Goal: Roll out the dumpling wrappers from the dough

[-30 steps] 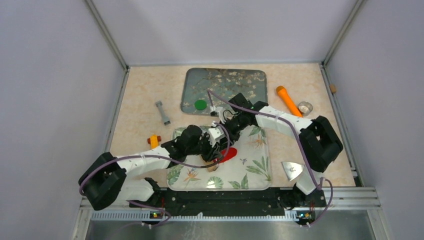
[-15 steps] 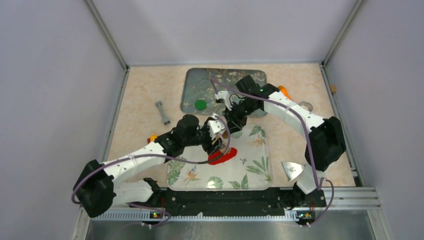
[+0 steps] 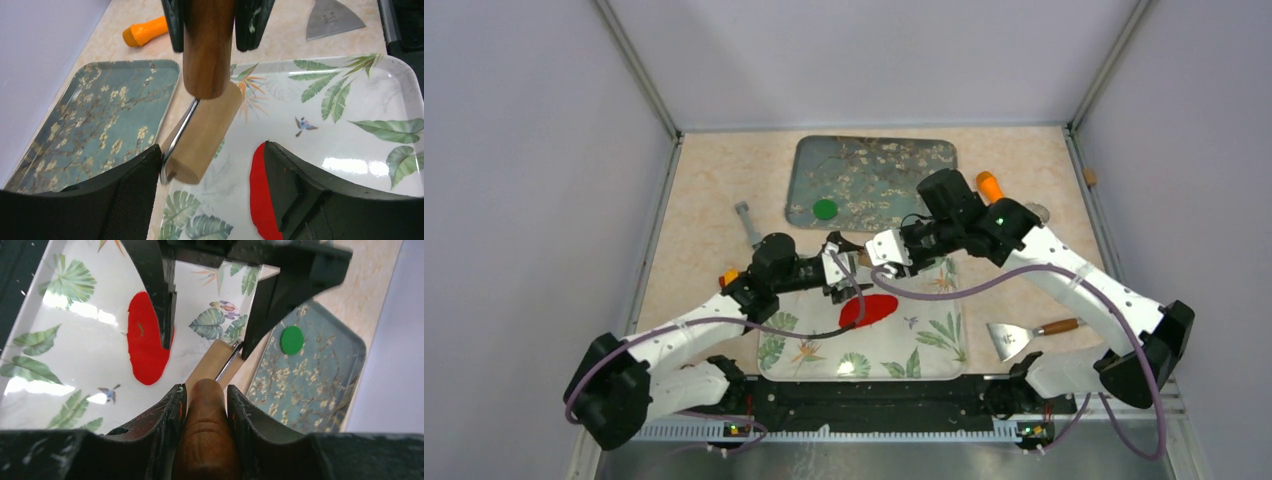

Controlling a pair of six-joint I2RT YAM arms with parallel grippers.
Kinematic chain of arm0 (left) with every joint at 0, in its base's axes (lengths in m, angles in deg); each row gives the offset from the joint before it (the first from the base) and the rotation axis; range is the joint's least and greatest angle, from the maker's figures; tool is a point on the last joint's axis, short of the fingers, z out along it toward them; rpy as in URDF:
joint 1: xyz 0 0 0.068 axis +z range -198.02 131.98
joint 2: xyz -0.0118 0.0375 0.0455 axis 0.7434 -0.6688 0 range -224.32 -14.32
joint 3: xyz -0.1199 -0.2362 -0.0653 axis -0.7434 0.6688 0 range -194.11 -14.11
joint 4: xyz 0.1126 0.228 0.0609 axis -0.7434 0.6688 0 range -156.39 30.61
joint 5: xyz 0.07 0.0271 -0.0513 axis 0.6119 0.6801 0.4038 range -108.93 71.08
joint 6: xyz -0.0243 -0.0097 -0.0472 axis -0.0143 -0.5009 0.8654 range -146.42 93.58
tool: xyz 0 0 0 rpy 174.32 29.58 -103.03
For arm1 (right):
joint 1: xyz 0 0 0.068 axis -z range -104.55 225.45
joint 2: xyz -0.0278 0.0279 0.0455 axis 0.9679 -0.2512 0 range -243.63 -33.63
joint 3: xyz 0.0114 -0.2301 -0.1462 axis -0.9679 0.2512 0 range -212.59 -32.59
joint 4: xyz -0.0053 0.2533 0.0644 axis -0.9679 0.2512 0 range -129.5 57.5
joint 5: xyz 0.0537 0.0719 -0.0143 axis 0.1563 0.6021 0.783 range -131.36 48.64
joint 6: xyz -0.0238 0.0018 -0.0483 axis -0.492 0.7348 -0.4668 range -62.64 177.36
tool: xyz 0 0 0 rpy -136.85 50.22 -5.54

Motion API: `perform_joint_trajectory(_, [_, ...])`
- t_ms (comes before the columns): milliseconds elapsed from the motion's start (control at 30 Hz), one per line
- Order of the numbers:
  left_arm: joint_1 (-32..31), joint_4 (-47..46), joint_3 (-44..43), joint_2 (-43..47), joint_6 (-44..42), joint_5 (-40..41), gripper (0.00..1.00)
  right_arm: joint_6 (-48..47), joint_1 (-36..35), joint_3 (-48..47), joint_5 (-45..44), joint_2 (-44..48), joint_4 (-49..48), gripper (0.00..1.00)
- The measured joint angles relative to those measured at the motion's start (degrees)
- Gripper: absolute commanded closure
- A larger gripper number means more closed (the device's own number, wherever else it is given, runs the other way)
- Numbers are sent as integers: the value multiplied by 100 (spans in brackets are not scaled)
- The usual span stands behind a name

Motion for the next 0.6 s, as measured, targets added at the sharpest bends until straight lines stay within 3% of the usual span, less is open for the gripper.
perform_joint_trajectory(167, [-17,-1416,262,-647,168,-348,26,-710,-411,50,-286,-17,13,100])
perform_joint_trajectory(300, [-83,-2041,260,-866,155,-549,39,-1005,-632,50,-369,-17,2,100])
perform_joint_trajectory(467, [-90,-2326,153,-1012,90,-824,72,-1145,-684,157,-461,-13,-173,100])
perform_joint_trajectory(567, [-83,-2297,61,-1154,-66,-944,98,-1147,-682,269,-531,-2,-243,100])
perform_joint_trajectory(600, [-83,-2286,35,-1207,-52,-968,100,-1132,-682,302,-560,0,-249,100])
